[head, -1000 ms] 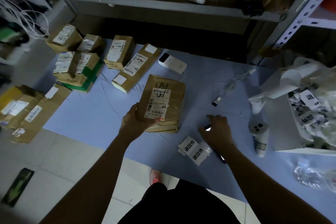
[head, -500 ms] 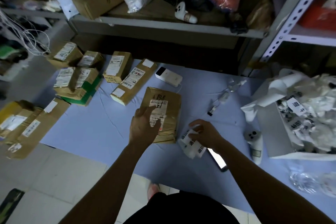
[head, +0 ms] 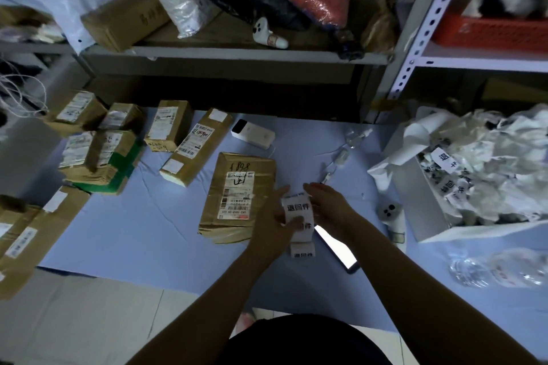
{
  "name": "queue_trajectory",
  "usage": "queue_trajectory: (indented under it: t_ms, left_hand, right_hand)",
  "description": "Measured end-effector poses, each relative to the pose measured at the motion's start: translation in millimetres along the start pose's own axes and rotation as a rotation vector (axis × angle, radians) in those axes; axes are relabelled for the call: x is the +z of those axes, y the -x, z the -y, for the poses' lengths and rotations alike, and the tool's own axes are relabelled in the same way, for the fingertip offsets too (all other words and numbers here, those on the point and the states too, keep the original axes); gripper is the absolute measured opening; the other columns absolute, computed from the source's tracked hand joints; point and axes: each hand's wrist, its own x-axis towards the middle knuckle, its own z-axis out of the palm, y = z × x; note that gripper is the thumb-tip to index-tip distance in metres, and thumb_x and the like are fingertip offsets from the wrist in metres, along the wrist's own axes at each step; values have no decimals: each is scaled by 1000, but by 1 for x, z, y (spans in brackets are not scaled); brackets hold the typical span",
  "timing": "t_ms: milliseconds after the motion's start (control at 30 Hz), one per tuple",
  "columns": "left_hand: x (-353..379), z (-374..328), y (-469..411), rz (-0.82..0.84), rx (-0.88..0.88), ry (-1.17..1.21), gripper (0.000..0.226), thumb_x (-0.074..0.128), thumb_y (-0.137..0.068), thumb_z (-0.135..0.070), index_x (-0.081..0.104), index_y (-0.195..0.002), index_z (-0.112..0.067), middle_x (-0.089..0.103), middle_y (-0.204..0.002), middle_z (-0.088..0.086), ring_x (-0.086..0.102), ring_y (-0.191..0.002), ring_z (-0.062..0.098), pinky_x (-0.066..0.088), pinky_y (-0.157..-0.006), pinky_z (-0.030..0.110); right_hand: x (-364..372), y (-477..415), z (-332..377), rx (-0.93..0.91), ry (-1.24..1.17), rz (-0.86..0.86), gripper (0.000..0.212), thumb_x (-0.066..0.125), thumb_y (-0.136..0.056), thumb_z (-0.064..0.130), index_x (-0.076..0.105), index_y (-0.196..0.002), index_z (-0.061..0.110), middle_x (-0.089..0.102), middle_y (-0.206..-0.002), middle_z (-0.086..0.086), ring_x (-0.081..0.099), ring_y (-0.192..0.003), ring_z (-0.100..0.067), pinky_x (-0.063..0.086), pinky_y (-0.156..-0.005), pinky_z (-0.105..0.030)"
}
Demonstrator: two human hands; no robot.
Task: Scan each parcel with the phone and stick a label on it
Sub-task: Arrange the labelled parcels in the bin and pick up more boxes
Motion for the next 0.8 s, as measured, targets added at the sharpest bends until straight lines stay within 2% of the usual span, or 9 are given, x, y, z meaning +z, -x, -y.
queue_trajectory:
  t_ms: [67, 133, 200, 333, 433, 500, 633, 700, 800]
  left_hand:
    - [-8, -9, -10, -121, -17, 50, 55, 80, -81, -6, 59, -127, -28, 75, -100, -1, 74, -88, 11, 62, -73, 32]
    - [-16, -17, -20, -190, -29, 70, 37, 80, -83, -9, 68, -113, -27, 76, -99, 2, 74, -85, 9, 61, -70, 26]
    - [-23, -20, -28, -221, -2, -1, 26, 79, -83, -12, 71, -102, -27, 76, -96, 1, 73, -83, 8, 60, -68, 23]
    - [-29, -14, -36, -238, 160, -310, 13, 79, -83, -27, 73, -95, -30, 64, -100, -4, 62, -94, 16, 53, -79, 26]
    - [-30, -7, -35, -136, 421, -580, 18, 72, -86, -40, 76, -96, -26, 58, -109, -5, 53, -101, 12, 47, -87, 28]
    - [-31, -6, -33, -97, 494, -606, 30, 66, -87, -46, 76, -102, -22, 64, -106, -6, 55, -99, 7, 49, -87, 31]
    - [-38, -9, -37, -20, 586, -754, 33, 55, -97, -44, 76, -104, -19, 73, -100, -4, 63, -93, 9, 50, -87, 44]
    - [-41, -16, -36, 10, 595, -775, 31, 52, -100, -39, 76, -100, -19, 73, -97, -4, 64, -90, 10, 48, -86, 43]
    - [-40, -26, -29, 24, 543, -618, 27, 55, -99, -32, 76, -90, -16, 71, -83, -3, 62, -78, 8, 47, -77, 31]
  right_hand:
    - [-2, 8, -1, -39, 225, 13, 50, 74, -91, 31, 48, -133, 25, 68, -116, -19, 69, -95, -28, 56, -84, -44]
    - [-1, 14, -5, -131, 352, 77, 68, 81, -85, 24, 43, -140, 34, 74, -112, -13, 73, -100, -29, 59, -84, -42]
    - [-1, 16, -9, -249, 397, 104, 73, 81, -84, 11, 43, -142, 31, 77, -103, -12, 75, -96, -30, 61, -85, -45]
    - [3, 17, -10, -366, 435, 0, 64, 77, -85, 2, 53, -134, 35, 78, -94, -12, 75, -91, -29, 60, -89, -50]
    - [5, 17, -11, -455, 431, -18, 57, 73, -88, 1, 55, -131, 34, 78, -91, -11, 75, -92, -26, 61, -86, -36]
    - [5, 18, -9, -495, 421, 1, 55, 71, -90, 1, 54, -133, 31, 78, -92, -9, 75, -94, -23, 59, -86, -28]
    - [7, 20, -8, -523, 415, 54, 54, 73, -91, 8, 52, -138, 26, 78, -97, -8, 75, -98, -22, 59, -89, -29]
    - [9, 22, -7, -538, 429, 51, 53, 74, -91, 12, 52, -137, 25, 79, -98, -6, 75, -97, -21, 58, -89, -28]
    - [11, 22, -5, -561, 461, 45, 50, 73, -92, 9, 54, -136, 23, 78, -92, -3, 75, -92, -19, 59, -84, -29]
